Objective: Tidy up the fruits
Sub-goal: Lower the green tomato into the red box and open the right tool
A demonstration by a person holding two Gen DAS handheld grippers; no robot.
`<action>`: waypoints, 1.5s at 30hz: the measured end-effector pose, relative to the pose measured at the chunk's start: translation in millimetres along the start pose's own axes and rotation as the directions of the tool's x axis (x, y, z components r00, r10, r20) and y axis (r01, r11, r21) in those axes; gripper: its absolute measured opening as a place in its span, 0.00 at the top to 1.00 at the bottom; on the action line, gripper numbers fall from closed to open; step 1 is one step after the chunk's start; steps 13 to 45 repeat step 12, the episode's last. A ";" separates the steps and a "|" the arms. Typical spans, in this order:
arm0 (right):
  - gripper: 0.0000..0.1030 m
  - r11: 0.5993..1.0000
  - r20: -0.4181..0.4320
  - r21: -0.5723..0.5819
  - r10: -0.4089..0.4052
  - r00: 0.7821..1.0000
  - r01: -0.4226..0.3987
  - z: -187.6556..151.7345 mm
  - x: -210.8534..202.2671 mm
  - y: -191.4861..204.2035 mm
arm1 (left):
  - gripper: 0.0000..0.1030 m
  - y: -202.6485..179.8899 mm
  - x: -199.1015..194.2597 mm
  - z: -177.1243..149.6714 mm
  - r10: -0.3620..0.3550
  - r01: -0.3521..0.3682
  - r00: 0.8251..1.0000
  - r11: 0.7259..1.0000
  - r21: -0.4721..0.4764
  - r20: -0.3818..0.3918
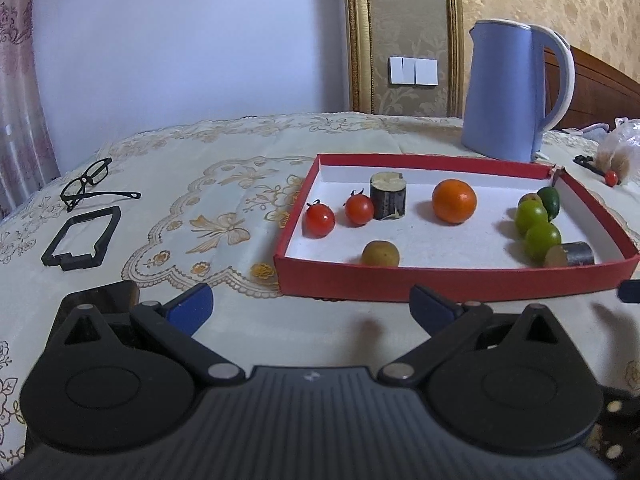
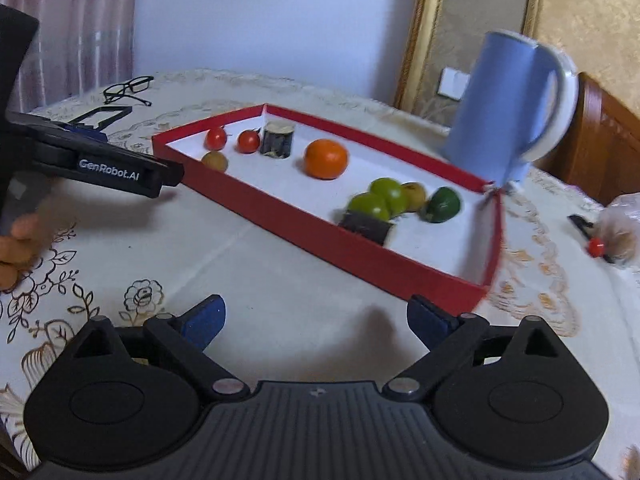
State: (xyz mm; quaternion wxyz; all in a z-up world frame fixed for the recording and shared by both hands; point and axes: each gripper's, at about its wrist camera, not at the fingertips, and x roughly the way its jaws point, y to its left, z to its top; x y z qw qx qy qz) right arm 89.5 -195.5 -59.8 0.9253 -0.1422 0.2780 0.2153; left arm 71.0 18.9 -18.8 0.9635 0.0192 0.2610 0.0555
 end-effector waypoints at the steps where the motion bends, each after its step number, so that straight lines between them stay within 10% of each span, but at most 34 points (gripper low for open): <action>1: 0.00 1.000 -0.003 0.007 0.014 1.000 -0.014 0.5 2.4 -1.4 | 0.00 -0.4 0.1 -0.1 -0.006 0.006 1.000 1.000 0.006 0.000; 9: 0.00 0.991 -0.020 0.076 0.113 0.993 -0.111 2.8 13.4 -20.8 | 0.00 -0.2 1.7 0.3 0.013 -0.013 1.000 1.000 0.000 -0.001; 45: 0.00 0.992 -0.024 0.067 0.106 0.994 -0.104 3.7 14.6 -18.0 | 0.00 1.6 2.6 0.0 0.023 -0.023 1.000 1.000 -0.011 -0.002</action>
